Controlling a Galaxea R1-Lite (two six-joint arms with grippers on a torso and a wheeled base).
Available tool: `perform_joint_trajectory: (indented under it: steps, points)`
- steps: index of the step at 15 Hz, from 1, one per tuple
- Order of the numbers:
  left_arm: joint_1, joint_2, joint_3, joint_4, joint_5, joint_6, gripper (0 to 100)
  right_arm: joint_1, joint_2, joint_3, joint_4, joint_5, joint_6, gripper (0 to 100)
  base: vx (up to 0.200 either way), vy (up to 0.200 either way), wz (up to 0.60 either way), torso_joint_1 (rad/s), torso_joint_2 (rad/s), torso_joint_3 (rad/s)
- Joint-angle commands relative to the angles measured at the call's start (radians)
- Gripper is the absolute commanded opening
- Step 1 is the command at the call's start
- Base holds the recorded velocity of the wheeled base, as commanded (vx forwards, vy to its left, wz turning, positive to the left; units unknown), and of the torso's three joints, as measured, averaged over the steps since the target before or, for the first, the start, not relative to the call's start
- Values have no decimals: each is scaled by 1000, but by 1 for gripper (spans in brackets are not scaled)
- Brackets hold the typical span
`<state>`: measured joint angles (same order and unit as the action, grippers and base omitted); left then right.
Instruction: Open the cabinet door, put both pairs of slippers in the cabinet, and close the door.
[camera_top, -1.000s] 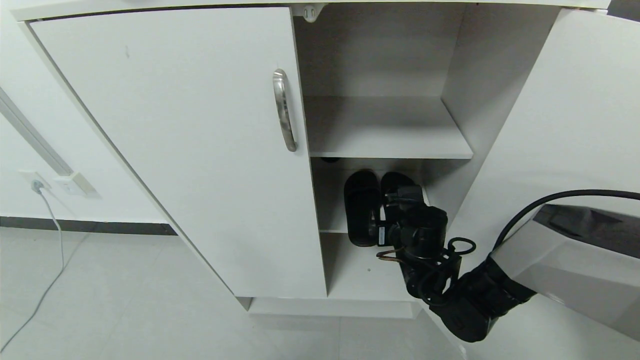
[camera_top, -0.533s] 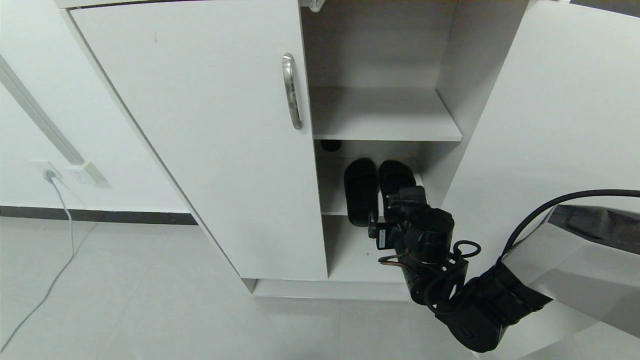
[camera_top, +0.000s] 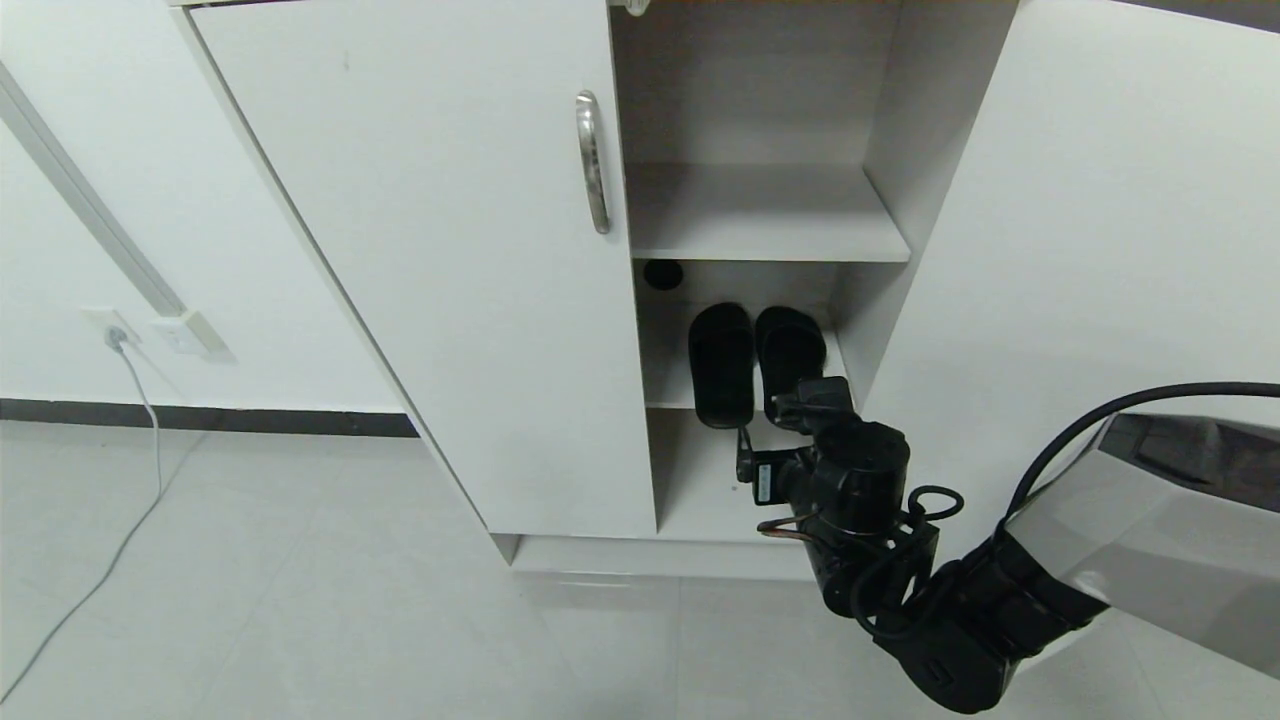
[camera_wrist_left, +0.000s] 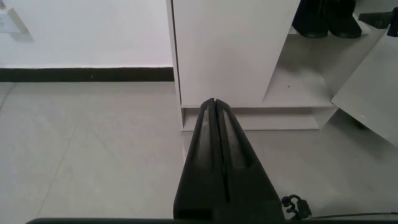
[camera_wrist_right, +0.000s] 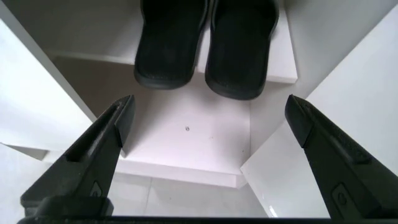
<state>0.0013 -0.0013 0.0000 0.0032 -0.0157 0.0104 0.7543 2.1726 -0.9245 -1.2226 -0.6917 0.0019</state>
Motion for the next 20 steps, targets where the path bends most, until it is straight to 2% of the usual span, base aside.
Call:
perform_joint_trajectory:
  steps: [1,6,15,18,19,20]
  points:
    - [0,1,0,0,-1,0,0,0,0,-1,0,0,0,100,0,0,0,0,0,0]
    - [0,1,0,0,-1,0,0,2,1,1,0,0,-2,100,0,0,0,1,1,18]
    - [0,1,0,0,-1,2,0,5,3,9,-2,0,-2,100,0,0,0,0,1,186]
    - [0,1,0,0,-1,10,0,10,-2,7,0,0,-7,100,0,0,0,2,9,170]
    - [0,1,0,0,0,23,0,14,-10,9,-2,0,-5,100,0,0,0,0,0,0]
    - [0,1,0,0,-1,17,0,14,-17,21,-2,0,-5,100,0,0,0,0,0,0]
